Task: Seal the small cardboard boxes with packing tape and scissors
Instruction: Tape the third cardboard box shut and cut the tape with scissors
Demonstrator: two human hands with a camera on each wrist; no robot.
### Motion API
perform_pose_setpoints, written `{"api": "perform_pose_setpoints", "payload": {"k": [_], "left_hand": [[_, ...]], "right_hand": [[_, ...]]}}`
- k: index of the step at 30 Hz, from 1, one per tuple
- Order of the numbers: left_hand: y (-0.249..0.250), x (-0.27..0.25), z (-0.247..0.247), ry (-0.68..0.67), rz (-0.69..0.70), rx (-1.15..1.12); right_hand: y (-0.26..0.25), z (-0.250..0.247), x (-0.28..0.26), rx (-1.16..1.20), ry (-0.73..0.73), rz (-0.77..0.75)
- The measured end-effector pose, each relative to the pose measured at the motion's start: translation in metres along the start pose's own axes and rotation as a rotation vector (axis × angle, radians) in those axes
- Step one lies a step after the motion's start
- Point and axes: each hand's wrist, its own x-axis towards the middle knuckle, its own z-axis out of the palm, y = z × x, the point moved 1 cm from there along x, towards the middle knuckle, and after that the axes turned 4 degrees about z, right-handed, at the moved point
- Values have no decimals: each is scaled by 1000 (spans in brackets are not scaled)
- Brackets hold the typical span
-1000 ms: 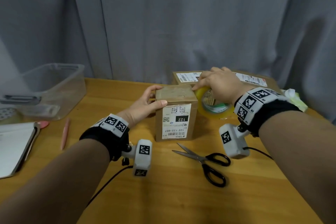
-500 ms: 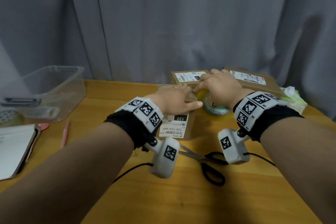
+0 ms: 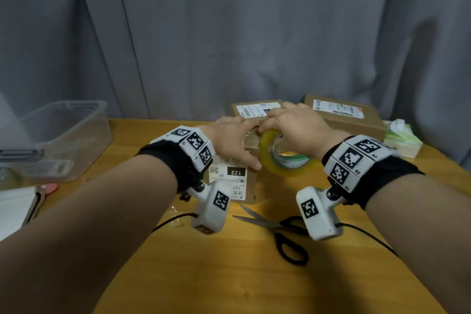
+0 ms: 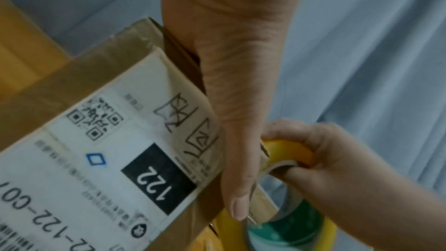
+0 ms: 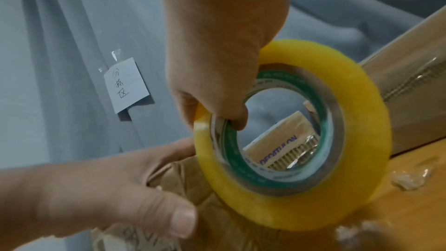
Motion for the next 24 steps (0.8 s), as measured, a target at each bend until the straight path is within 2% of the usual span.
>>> {"api": "perform_pose_setpoints", "payload": {"k": [2,5,7,9,11,16,20,24], "left_hand": [[-5,-3,1,117,-3,-177],[-16,-10,5,327,-22,-473],[-20,-16,20,442,24,-716],[-20,-22,41,502,30,-911],[-22,-29,56,496,-25,-1016],[-46,-46,54,335,-82,-1109],[-63,-58,75,365,-164,-1100],[-67,-61,83,369,-121,-1228]], "right_hand": [[9,-1,-2,77,58,70],[27,-10,2,386,266,262],[27,-20,12,523,356,226],[16,-26,25,516,338,112],[-2,-29,34,482,287,51],[-50,-37,54,295,239,-15],[-84,-37,64,93,116,-184],[-55,-40,55,-158,-9,-272]]}}
